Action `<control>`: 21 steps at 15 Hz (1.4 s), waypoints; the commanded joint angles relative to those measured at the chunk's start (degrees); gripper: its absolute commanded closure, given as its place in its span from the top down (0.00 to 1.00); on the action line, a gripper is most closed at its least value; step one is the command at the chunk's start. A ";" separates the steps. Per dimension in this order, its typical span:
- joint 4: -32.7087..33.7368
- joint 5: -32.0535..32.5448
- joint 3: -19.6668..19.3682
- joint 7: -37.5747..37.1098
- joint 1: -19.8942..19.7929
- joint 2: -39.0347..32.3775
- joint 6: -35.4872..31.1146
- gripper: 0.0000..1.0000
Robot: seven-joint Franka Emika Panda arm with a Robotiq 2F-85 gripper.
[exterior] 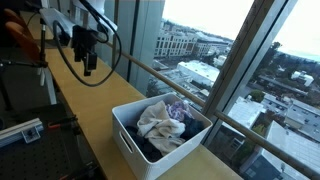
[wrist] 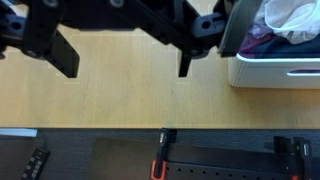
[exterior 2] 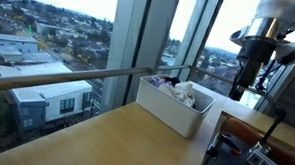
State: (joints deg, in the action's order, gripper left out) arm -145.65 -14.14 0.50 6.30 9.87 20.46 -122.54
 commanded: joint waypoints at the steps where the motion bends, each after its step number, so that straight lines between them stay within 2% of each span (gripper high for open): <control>1: 0.08 -0.31 0.83 0.26 -0.88 0.00 0.17 1.00; 3: 0.87 0.29 0.61 0.64 -1.34 -1.15 -0.22 1.00; 7: 7.61 2.34 -0.17 2.30 -3.18 -6.93 -2.87 1.00; 16: 31.53 9.43 -3.54 9.20 -11.31 -30.94 -11.79 1.00; 21: 37.55 9.84 -2.47 12.37 -14.40 -43.22 -17.03 1.00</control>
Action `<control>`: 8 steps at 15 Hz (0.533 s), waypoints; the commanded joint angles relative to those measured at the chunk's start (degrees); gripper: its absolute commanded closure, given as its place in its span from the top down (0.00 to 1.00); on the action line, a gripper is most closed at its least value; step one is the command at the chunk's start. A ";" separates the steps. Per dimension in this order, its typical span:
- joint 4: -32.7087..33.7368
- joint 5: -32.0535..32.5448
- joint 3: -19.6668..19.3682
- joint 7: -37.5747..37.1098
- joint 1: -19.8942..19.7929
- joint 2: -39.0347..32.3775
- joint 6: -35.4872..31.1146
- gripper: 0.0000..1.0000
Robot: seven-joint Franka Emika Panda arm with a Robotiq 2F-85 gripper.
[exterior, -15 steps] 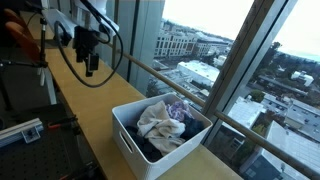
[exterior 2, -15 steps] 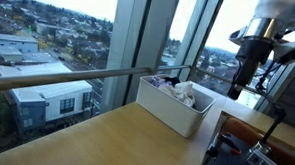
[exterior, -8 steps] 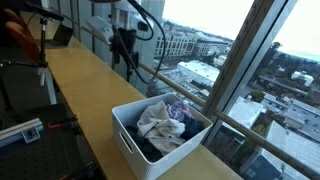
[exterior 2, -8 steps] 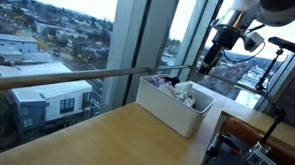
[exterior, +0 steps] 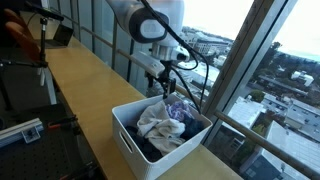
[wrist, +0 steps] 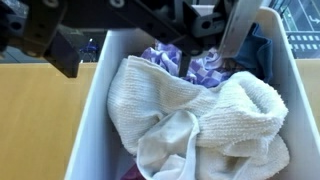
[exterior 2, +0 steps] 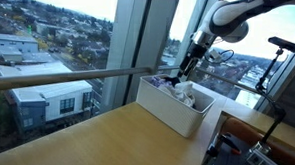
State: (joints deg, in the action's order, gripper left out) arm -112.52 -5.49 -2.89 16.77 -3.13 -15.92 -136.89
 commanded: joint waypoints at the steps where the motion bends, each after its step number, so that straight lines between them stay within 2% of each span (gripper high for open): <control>1: 4.98 1.46 1.10 2.76 -1.89 -9.12 -4.51 1.00; 8: 10.54 8.32 0.30 4.71 -4.26 -24.20 -13.86 1.00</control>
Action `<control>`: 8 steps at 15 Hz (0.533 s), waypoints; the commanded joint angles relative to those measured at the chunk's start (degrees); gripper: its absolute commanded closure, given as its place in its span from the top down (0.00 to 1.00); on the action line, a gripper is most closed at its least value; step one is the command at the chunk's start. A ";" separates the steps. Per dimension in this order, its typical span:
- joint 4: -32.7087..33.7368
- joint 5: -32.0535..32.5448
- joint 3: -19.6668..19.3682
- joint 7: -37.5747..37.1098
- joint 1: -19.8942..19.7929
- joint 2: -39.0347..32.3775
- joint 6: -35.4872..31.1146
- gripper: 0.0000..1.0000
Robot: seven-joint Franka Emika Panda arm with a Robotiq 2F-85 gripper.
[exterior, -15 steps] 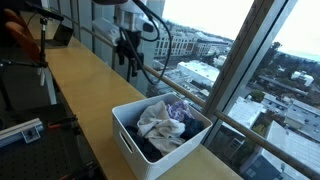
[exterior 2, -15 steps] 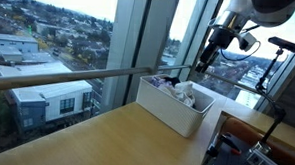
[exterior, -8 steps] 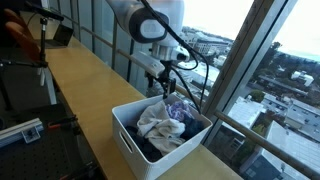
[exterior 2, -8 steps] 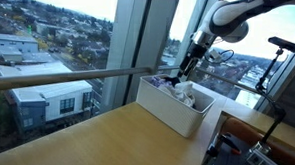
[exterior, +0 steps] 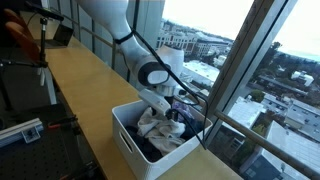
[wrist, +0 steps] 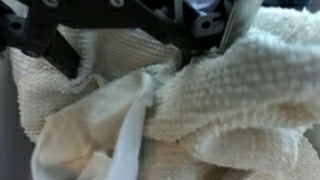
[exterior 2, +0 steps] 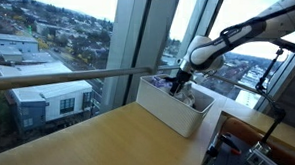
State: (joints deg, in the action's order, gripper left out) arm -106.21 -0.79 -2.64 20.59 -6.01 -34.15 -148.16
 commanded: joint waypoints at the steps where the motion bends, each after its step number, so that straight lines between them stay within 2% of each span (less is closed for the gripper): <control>1: 4.95 4.59 0.00 0.91 -1.76 -7.81 -3.28 1.00; 5: 4.65 5.69 1.75 1.18 -3.08 -13.79 -3.93 1.00; 6: 4.43 5.78 1.79 0.58 -2.77 -14.80 -3.80 0.94; 7: 3.34 5.52 2.31 0.31 -2.75 -15.03 -3.78 0.74; 8: 2.76 5.47 2.26 -0.54 -2.37 -15.02 -3.99 0.68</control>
State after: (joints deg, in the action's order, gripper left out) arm -102.25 3.97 -1.98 21.07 -7.80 -46.16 -151.88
